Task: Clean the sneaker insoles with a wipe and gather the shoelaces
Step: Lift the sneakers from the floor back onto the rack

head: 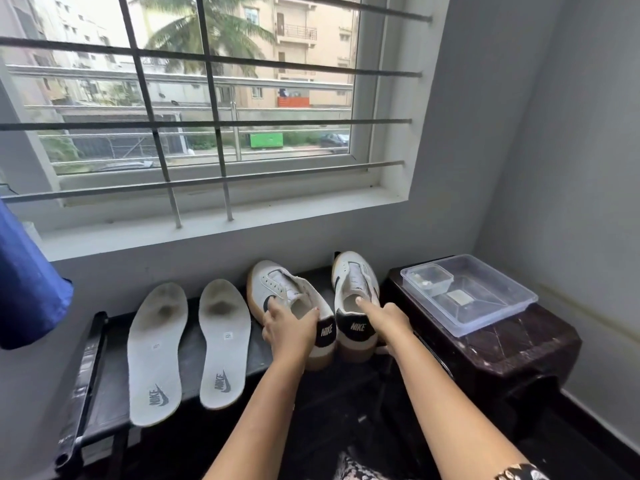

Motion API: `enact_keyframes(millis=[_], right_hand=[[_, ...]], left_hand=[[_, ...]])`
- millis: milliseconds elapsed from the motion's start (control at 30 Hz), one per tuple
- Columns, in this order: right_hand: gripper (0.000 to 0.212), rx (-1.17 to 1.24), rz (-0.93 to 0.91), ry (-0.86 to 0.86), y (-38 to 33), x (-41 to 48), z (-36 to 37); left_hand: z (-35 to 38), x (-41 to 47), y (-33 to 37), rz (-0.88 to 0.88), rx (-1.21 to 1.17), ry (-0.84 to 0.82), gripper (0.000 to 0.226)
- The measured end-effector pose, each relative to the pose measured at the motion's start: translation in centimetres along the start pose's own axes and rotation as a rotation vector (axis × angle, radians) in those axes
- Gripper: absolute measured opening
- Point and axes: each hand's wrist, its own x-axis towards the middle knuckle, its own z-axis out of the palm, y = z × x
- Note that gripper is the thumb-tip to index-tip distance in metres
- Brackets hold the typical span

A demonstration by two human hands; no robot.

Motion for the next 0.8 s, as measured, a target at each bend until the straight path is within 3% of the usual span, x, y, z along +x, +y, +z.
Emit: enact_keyframes(millis=[200,367,567,700,800], right_hand=[[0.037,-0.250,0.012,0.020,-1.6,1.4,-0.2],[0.033,-0.487,-0.063,0.112,-2.3,2.6,0.0],[0.029,-0.535,-0.116,0.105,-2.8,4.3,0.5],[0.012,-0.547,-0.170,0.081,-3.1,5.6,0.7],[0.019,-0.564,-0.188,0.065,-3.4,6.1,0.7]], left_hand=[[0.0,0.0,0.2,-0.091,-0.037,-0.082,0.078],[-0.3,0.4,0.3,-0.146,-0.047,-0.103,0.074],[-0.6,0.7,-0.4,-0.184,-0.029,-0.168,0.073],[-0.6,1.0,-0.8,-0.191,-0.053,-0.195,0.077],[-0.7,1.2,-0.9,-0.207,-0.055,-0.207,0.081]])
